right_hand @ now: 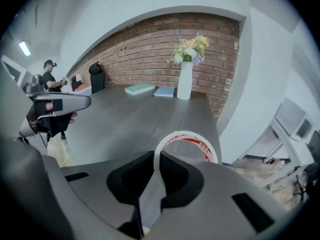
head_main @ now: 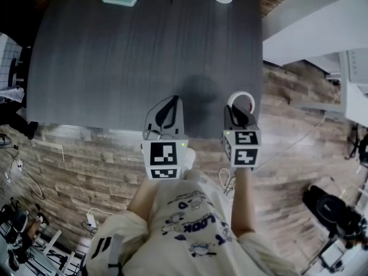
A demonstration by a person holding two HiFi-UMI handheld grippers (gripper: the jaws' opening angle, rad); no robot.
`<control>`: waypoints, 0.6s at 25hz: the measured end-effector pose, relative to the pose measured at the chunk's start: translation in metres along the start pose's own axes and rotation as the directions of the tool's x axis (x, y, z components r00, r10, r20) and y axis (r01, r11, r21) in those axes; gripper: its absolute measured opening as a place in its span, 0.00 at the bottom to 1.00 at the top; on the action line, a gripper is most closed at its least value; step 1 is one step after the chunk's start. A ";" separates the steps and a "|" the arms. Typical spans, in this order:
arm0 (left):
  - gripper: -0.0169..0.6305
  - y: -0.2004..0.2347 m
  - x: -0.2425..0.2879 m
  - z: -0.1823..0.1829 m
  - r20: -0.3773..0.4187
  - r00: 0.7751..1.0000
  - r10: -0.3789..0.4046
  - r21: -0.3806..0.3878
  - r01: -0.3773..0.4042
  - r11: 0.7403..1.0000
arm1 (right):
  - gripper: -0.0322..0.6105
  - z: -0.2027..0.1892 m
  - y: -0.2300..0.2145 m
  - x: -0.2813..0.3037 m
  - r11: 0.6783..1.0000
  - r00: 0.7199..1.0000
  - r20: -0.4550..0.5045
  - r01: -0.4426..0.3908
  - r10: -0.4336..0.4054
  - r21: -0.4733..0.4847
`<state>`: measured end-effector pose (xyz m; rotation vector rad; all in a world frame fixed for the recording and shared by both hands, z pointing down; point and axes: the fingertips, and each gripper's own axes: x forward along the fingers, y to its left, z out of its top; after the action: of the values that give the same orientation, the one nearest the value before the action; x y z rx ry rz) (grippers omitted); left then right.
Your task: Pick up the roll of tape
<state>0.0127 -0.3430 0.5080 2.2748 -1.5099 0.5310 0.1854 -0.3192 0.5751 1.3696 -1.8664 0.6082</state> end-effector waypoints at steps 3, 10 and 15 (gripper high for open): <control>0.03 0.001 -0.007 0.020 0.052 0.999 0.009 0.011 -0.009 1.000 | 0.11 0.017 -0.004 -0.014 1.000 0.998 0.056 0.019 -0.019 0.006; 0.03 0.004 -0.032 0.066 0.165 0.986 0.032 0.042 -0.040 0.998 | 0.11 0.051 -0.010 -0.055 0.998 0.977 0.206 0.054 -0.060 0.037; 0.03 0.007 -0.052 0.091 0.238 0.970 0.047 0.048 -0.060 0.997 | 0.11 0.074 -0.012 -0.084 0.995 0.945 0.312 0.080 -0.093 0.056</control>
<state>-0.0026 -0.3483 0.4044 2.4164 -1.6908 0.3280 0.1902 -0.3268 0.4631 1.6458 -2.0366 0.4035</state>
